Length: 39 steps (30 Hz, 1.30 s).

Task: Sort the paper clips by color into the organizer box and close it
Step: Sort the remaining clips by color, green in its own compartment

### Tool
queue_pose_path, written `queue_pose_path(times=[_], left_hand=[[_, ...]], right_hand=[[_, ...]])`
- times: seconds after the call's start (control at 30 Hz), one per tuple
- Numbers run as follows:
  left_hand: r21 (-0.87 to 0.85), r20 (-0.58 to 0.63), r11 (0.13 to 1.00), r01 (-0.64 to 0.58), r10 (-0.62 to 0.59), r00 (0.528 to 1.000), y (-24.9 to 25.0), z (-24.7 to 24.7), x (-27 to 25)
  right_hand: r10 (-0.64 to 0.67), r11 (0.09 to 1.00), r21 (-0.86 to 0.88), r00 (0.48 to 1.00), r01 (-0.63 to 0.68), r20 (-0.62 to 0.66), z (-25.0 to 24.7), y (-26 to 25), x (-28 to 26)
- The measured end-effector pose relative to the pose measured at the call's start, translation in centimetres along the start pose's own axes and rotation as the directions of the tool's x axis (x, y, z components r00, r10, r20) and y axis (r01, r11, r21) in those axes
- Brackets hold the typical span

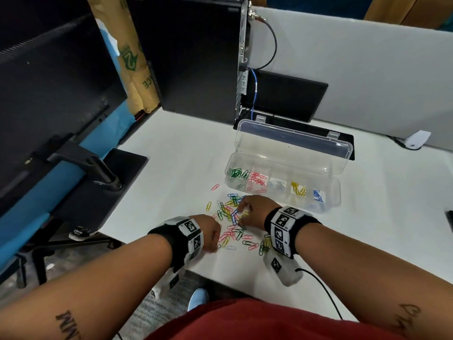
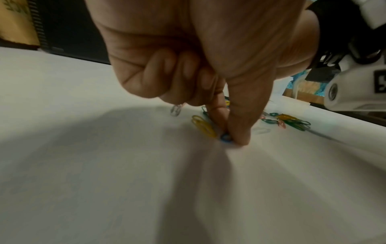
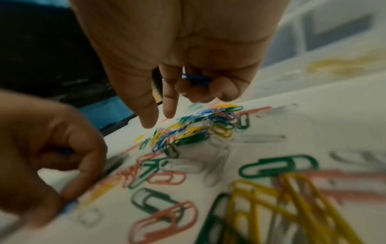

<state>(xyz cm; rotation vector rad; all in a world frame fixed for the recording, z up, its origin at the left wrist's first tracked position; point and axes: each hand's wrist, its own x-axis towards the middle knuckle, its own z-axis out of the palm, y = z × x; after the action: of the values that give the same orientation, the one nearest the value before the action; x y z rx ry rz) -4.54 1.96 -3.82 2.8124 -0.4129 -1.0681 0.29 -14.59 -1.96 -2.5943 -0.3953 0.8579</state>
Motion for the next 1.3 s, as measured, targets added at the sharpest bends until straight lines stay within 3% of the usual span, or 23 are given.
queue_pose_path(times=[0.27, 0.4, 0.57, 0.8, 1.03, 1.3], left_hand=[[-0.051, -0.094, 0.999, -0.013, 0.009, 0.996, -0.8, 0.6, -0.6], [-0.207, -0.119, 0.977, -0.051, 0.027, 0.993, -1.9, -0.3, -0.7], [-0.379, -0.187, 0.925, -0.026, -0.049, 0.981, -3.7, -2.7, -0.5], [-0.427, -0.213, 0.904, -0.01, -0.09, 0.973, -5.5, -4.9, 0.2], [-0.409, -0.225, 0.911, -0.044, -0.054, 0.973, -5.2, -5.9, 1.3], [-0.436, -0.172, 0.899, -0.034, -0.046, 0.984, -4.7, -6.4, 2.1]], right_hand=[[-0.063, 0.957, -0.282, 0.997, 0.071, 0.036, 0.8, -0.9, 1.7], [-0.069, 0.96, -0.271, 0.998, 0.068, 0.007, 1.0, -1.1, 1.9], [-0.065, 0.965, -0.253, 0.998, 0.069, 0.024, 0.9, -1.1, 2.3], [-0.086, 0.951, -0.295, 0.996, 0.091, 0.031, 1.1, -1.5, 2.6], [-0.081, 0.918, -0.386, 0.996, 0.089, 0.037, 1.5, -2.0, 2.7], [0.05, 0.934, -0.356, 0.995, -0.016, 0.085, 1.1, -1.8, 1.7]])
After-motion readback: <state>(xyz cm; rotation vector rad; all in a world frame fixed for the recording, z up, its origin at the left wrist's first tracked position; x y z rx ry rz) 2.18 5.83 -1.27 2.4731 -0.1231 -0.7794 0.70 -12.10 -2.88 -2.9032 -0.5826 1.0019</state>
